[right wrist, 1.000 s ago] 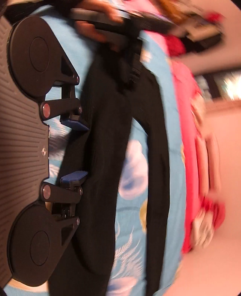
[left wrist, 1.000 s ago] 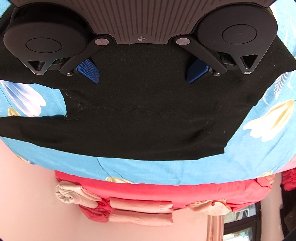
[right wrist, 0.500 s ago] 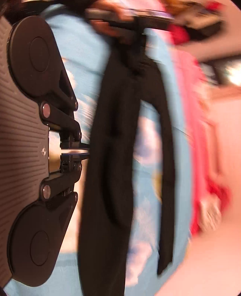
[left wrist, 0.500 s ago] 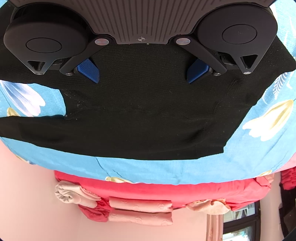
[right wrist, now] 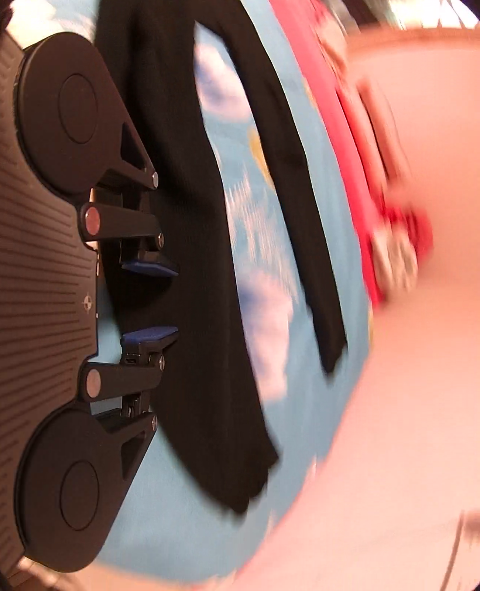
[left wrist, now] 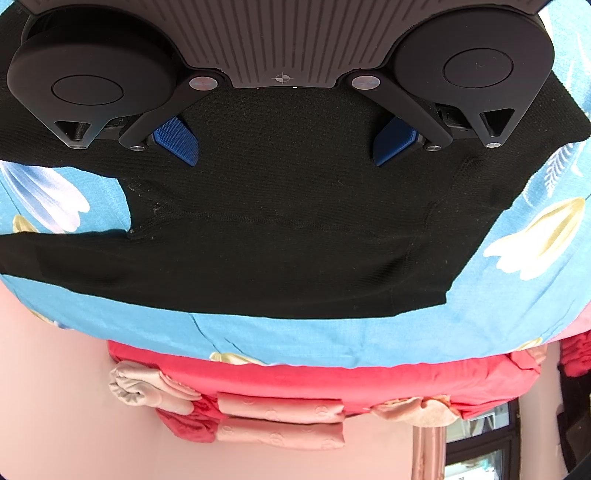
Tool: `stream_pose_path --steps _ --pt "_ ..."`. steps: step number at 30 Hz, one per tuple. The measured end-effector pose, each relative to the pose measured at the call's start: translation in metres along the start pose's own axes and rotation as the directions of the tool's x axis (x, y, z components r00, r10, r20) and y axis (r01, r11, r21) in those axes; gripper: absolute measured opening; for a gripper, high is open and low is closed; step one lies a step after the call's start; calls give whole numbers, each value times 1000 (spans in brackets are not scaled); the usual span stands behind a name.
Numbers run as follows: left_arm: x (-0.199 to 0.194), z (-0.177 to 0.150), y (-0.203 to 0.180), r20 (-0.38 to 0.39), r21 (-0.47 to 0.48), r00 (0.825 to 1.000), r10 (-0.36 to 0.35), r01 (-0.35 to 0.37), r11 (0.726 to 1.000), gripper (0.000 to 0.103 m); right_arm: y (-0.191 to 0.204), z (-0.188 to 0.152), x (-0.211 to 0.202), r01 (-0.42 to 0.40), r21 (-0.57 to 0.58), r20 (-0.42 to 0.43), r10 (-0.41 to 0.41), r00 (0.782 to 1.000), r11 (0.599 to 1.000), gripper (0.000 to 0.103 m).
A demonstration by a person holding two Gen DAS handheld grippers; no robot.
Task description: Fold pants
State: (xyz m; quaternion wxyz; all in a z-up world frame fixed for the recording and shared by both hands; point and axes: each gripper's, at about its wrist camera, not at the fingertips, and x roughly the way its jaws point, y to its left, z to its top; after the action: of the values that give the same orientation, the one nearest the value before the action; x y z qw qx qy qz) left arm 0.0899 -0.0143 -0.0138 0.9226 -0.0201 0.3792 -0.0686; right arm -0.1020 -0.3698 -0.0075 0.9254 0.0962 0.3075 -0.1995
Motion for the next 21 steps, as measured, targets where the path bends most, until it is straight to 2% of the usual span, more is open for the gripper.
stream_pose_path --steps 2,3,4,5,7,9,10,13,15,17,21 --pt "0 0 0 -2 0 1000 1 -1 1000 103 -12 -1 -7 37 20 25 -37 999 999 40" --pt "0 1 0 -5 -1 1000 1 -1 1000 103 -19 -1 -11 43 42 38 -44 998 998 48" --pt "-1 2 1 -13 -7 1000 4 -4 1000 103 -25 -2 -15 39 71 42 -42 998 997 52" --pt "-5 3 1 -31 -22 999 12 -13 1000 103 -32 -2 -18 22 99 42 -27 999 995 53" --pt "-24 3 4 -50 -60 999 -16 13 998 103 -42 -3 -23 -39 153 24 35 999 987 54" --pt "-52 -3 12 -40 -114 993 -108 102 988 103 -56 -5 -23 -120 228 0 123 992 966 54" --pt "-65 -6 17 -45 -141 990 -132 124 982 103 -62 -6 -22 -150 261 -7 157 988 954 54" --pt "-87 -16 34 -90 -227 986 -140 116 967 103 -77 -6 -18 -209 355 -25 232 972 911 54" --pt "-89 -24 48 -144 -296 977 -157 109 949 103 -82 -7 -12 -234 408 -35 271 962 882 54" --pt "-86 -32 62 -174 -377 966 -193 116 919 103 -86 -8 -3 -236 448 -42 284 958 862 55" --pt "-86 -36 74 -135 -459 960 -245 158 874 103 -84 -7 3 -258 456 -18 298 954 852 57"
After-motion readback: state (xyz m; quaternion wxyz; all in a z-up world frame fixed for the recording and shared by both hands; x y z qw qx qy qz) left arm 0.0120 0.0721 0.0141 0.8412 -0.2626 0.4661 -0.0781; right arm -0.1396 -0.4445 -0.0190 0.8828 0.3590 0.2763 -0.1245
